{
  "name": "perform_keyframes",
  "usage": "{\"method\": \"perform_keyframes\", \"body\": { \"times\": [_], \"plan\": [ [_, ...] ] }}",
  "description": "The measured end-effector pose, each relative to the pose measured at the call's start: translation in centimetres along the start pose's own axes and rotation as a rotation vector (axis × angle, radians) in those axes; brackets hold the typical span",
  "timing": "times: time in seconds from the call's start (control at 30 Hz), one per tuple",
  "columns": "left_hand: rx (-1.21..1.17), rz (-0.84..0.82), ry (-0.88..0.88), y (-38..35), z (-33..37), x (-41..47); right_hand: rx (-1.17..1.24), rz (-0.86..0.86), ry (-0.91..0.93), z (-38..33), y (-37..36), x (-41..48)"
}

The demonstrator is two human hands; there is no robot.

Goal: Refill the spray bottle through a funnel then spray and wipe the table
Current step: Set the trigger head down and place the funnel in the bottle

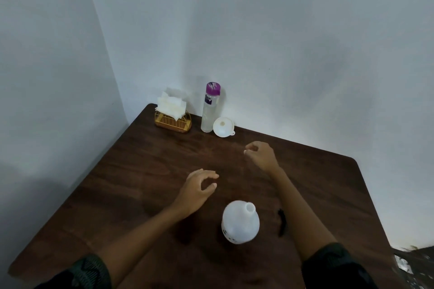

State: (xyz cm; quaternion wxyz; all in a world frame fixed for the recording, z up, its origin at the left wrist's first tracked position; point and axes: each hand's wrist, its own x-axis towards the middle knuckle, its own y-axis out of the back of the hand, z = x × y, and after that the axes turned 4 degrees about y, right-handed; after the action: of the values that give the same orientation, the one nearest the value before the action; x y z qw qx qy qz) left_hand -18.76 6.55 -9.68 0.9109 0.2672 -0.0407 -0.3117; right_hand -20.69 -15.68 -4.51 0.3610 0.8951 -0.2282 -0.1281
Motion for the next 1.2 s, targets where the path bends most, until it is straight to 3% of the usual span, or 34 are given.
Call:
{"method": "perform_keyframes", "body": {
  "times": [0.17,0.37,0.5,0.63,0.77,0.87,1.03,1.2],
  "plan": [
    [0.041,0.017,0.020,3.5,-0.7,5.5,0.048,0.005,-0.063,-1.2,-4.5,6.9],
    [0.046,-0.027,0.073,5.2,-2.6,9.5,0.313,-0.057,-0.158,-1.3,-7.0,12.4],
    [0.044,-0.013,0.104,5.2,-4.5,9.9,0.096,-0.118,-0.052,-0.8,-7.4,15.4],
    [0.011,0.002,0.133,5.0,-5.9,9.4,-0.313,-0.296,0.044,-0.4,-7.6,17.4],
    [-0.012,0.021,0.136,4.6,-6.5,8.3,-0.569,-0.176,0.138,-1.1,-7.4,16.4],
    [-0.031,0.025,0.131,4.4,-6.1,7.4,-0.465,-0.209,0.080,-0.5,-6.8,15.1],
    [-0.152,-0.004,0.155,3.8,-3.6,5.7,0.054,-0.260,-0.057,0.0,-4.1,10.5],
    [-0.305,-0.023,0.104,2.8,1.1,3.6,0.320,-0.275,-0.037,-0.8,0.6,3.5]
  ]
}}
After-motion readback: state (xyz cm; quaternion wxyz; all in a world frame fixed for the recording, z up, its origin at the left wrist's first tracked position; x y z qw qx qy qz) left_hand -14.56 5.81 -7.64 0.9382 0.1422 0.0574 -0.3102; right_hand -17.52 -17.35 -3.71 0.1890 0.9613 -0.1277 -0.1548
